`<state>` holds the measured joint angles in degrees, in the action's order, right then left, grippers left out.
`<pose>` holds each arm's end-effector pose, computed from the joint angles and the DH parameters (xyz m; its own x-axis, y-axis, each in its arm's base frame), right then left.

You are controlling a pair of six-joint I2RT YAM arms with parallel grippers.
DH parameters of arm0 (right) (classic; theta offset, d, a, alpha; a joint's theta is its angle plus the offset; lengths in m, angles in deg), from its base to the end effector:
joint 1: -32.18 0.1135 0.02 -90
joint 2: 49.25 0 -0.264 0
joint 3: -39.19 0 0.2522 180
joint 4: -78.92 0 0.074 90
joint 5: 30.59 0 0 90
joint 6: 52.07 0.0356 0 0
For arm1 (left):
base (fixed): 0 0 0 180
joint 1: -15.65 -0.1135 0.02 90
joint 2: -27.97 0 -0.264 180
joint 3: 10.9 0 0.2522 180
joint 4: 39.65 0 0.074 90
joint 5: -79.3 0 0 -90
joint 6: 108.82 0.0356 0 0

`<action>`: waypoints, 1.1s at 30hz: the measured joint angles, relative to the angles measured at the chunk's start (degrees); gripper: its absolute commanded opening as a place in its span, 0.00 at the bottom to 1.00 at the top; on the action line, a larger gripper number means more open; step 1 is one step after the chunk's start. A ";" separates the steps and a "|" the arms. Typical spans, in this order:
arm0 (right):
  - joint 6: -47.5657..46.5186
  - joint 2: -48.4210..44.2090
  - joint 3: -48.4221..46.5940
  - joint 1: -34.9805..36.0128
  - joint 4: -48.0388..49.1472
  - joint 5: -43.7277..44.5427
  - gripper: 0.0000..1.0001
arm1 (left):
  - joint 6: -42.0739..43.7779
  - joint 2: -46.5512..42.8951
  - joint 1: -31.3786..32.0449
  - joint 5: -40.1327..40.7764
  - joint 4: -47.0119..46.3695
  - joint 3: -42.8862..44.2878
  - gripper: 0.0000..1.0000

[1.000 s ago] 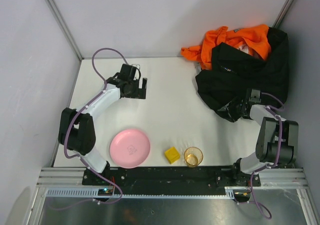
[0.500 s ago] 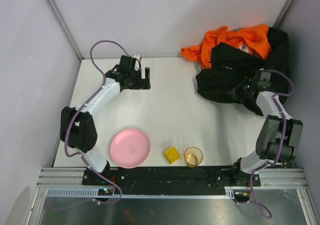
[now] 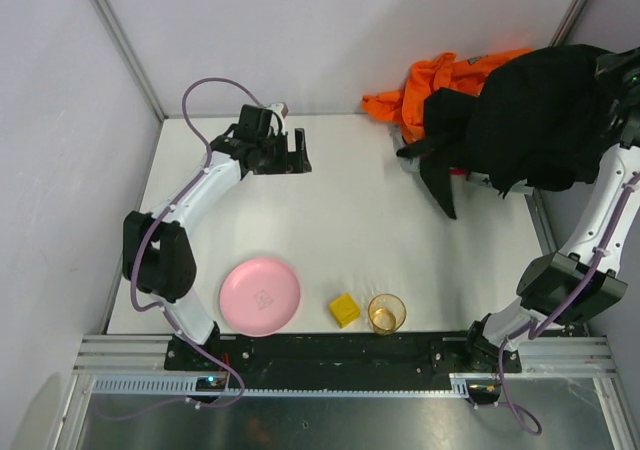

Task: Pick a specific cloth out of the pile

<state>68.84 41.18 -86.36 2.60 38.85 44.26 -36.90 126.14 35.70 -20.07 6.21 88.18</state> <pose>0.2970 -0.1579 0.5132 0.0641 0.5338 -0.8432 0.2531 0.8086 0.5311 0.3615 -0.1381 0.3017 -0.7695 -0.0451 -0.6371 0.2185 0.9187 -0.3290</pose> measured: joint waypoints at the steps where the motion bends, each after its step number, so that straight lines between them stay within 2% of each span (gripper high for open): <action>1: 0.00 0.63 -1.16 -0.48 0.48 0.52 0.00 | 0.00 0.07 0.00 -0.26 0.00 0.00 1.00; 5: -0.66 4.55 -0.94 -0.42 1.09 1.33 0.00 | -0.26 0.09 0.00 -1.31 -0.02 0.02 1.00; 8: -2.36 8.20 3.52 0.57 0.92 2.29 0.03 | -0.61 0.09 0.00 -1.73 0.00 0.02 1.00; 10: -3.87 10.99 7.13 1.36 -0.39 3.04 0.06 | -0.98 0.09 0.00 -1.95 0.00 0.04 1.00; 14: -6.93 18.29 10.58 2.78 -5.99 3.56 0.19 | -1.33 0.48 0.00 -2.75 0.00 0.79 1.00; 16: -8.28 21.27 10.69 3.23 -8.92 3.52 0.29 | -1.44 1.01 0.00 -3.13 0.11 1.64 1.00; 18: -9.31 23.21 10.97 3.65 -11.37 3.21 0.45 | -1.46 1.64 0.00 -3.43 0.07 2.62 1.00; 22: -11.23 22.88 11.61 3.96 -14.67 2.16 0.89 | -1.57 2.69 -0.11 -3.96 0.02 4.22 1.00; 23: -11.65 22.38 11.61 4.00 -15.19 1.99 0.94 | -1.64 2.99 -0.13 -4.04 0.00 4.63 1.00; 26: -12.68 19.54 12.02 4.61 -16.46 2.08 0.99 | -2.10 3.96 -0.22 -4.48 -0.09 5.75 1.00; 30: -13.03 12.96 13.66 6.64 -17.57 2.97 0.99 | -2.80 5.29 -0.31 -4.81 -0.22 6.27 1.00; 33: -13.07 8.26 14.19 10.84 -17.59 4.39 0.99 | -3.10 6.03 -0.33 -4.90 -0.17 6.32 1.00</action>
<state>55.77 49.44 -72.18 13.44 21.26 48.65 -40.01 132.17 35.37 -24.96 6.03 94.50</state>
